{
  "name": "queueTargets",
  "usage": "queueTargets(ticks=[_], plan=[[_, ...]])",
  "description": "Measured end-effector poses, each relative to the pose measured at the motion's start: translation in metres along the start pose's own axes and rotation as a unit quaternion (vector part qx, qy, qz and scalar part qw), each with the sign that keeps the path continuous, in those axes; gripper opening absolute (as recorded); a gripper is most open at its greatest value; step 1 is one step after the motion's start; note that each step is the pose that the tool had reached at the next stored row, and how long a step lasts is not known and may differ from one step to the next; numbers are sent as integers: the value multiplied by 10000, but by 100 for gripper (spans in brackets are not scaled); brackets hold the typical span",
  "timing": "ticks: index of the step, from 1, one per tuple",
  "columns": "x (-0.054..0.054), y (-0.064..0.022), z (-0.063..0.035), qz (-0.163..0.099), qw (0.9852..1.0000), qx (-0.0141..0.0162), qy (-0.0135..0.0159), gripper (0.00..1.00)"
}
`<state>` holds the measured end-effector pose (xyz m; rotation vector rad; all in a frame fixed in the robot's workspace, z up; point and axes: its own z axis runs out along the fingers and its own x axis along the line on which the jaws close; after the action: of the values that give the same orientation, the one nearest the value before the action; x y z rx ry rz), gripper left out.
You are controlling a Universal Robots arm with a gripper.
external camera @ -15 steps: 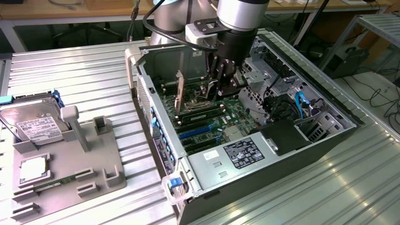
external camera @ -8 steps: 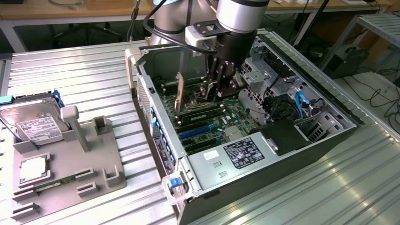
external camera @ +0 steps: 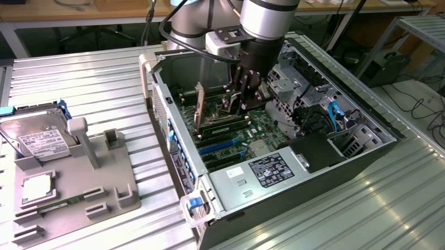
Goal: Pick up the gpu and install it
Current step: 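Insert the gpu into the slot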
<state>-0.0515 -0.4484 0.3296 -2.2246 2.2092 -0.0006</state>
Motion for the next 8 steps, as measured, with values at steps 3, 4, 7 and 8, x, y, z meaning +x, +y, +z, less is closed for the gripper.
queueTargets(ticks=[3, 4, 7, 8], plan=[[0, 0, 18, 0, 10000, 0, 0, 28], [0, 0, 24, 0, 10000, 0, 0, 28], [0, 0, 43, 0, 10000, 0, 0, 28], [1, 1, 50, 0, 10000, 0, 0, 28]])
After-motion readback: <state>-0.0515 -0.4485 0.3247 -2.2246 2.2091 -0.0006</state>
